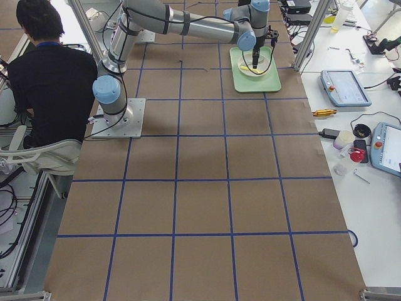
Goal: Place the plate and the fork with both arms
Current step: 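Release the plate and raise the left gripper while the right gripper moves over the plate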
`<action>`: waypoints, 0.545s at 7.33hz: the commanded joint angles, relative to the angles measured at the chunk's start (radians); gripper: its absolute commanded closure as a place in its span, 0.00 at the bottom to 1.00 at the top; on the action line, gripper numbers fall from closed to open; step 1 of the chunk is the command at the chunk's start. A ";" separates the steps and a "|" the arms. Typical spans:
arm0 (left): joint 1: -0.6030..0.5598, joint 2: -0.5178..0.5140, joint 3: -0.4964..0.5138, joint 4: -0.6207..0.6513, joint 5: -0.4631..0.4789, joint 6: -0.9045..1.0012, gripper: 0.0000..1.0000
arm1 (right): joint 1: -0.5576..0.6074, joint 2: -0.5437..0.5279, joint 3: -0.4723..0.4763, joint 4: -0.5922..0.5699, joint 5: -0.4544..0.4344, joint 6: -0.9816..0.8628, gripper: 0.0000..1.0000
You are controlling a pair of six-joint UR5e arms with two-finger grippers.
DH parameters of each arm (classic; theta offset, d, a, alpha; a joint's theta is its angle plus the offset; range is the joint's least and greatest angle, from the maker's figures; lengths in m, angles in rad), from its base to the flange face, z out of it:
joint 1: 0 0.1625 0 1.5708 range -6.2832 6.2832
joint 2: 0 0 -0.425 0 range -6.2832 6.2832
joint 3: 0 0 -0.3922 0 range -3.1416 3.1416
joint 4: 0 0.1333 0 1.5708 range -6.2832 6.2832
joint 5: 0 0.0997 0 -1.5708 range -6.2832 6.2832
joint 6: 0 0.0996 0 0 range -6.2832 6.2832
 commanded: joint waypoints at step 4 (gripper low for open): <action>0.017 0.037 -0.086 0.010 0.028 0.034 0.00 | 0.049 0.179 -0.156 -0.028 0.017 0.241 0.37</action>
